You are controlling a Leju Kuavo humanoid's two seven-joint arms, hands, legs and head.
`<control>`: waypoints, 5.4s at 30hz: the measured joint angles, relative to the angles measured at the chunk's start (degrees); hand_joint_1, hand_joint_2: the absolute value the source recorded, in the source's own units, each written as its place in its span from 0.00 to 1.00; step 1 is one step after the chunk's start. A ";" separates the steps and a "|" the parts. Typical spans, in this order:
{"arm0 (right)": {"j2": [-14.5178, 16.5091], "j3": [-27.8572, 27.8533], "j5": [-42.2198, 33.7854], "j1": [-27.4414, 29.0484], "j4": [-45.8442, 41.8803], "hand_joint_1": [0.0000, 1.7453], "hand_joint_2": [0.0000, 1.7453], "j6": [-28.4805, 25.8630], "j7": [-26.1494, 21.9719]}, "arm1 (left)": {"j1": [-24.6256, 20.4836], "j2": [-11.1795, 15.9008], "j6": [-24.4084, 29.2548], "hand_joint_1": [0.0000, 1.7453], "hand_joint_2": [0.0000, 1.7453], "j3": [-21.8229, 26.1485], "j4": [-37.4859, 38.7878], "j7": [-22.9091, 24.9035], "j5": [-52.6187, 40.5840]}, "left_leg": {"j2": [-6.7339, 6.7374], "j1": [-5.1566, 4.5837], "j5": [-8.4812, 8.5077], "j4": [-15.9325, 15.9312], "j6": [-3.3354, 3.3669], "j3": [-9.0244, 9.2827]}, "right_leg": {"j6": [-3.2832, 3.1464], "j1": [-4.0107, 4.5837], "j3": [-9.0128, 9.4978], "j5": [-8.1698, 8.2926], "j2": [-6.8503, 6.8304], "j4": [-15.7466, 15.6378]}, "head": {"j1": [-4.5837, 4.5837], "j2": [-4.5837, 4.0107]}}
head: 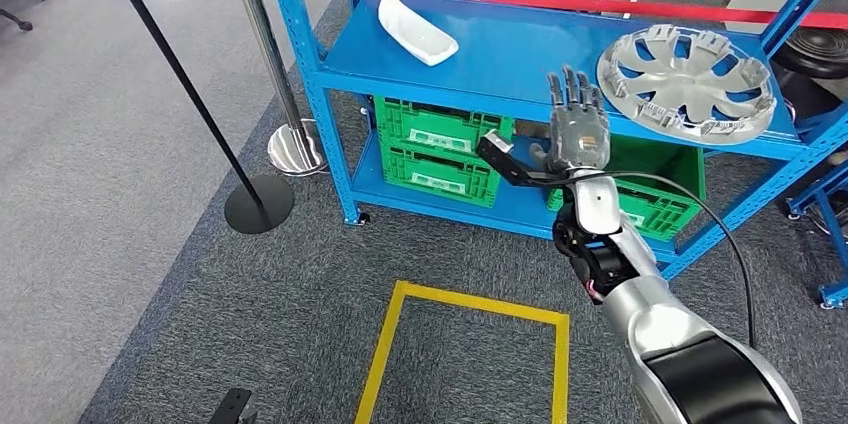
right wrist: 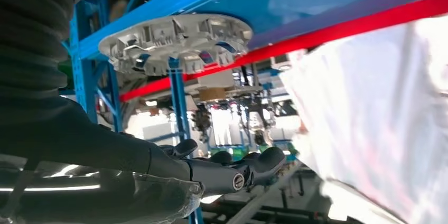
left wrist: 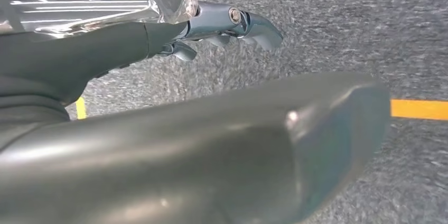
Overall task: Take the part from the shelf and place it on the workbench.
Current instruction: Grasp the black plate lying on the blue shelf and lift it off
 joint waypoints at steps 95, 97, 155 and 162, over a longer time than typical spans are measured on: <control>-11.48 -24.05 -1.59 15.33 0.43 0.00 0.00 -2.07 -10.43 | -0.16 -0.26 1.95 0.00 0.00 -1.79 0.02 2.20 -5.42 | 0.27 0.54 8.22 -13.75 1.15 2.80 | 3.30 -1.71 -0.56 -0.11 -1.21 0.12 | 1.05 0.01; -11.37 -24.05 -1.59 15.33 0.29 0.00 0.00 -2.10 -10.45 | -0.13 -0.26 1.95 0.00 0.00 -1.79 0.02 2.19 -5.42 | 0.27 0.64 8.24 -13.77 0.39 2.74 | 3.23 -1.65 -0.62 -0.08 -1.21 0.15 | 1.08 0.01; -3.75 -15.24 1.34 18.60 -4.25 0.00 1.00 -3.52 -11.52 | -0.32 -0.18 1.99 0.00 0.00 -1.97 -0.04 2.44 -7.36 | 0.96 2.84 2.08 -7.90 -2.31 3.00 | 2.56 -3.06 -0.37 -2.23 -1.18 1.44 | 1.23 0.01; -3.27 -14.23 1.19 17.86 -4.69 0.00 1.00 -4.13 -11.27 | 0.02 -0.13 1.95 0.00 0.00 -1.96 -0.04 2.44 -7.40 | 0.49 1.03 10.23 -4.08 0.76 -5.99 | 2.00 -1.85 4.64 -6.09 -0.50 1.03 | 1.23 0.01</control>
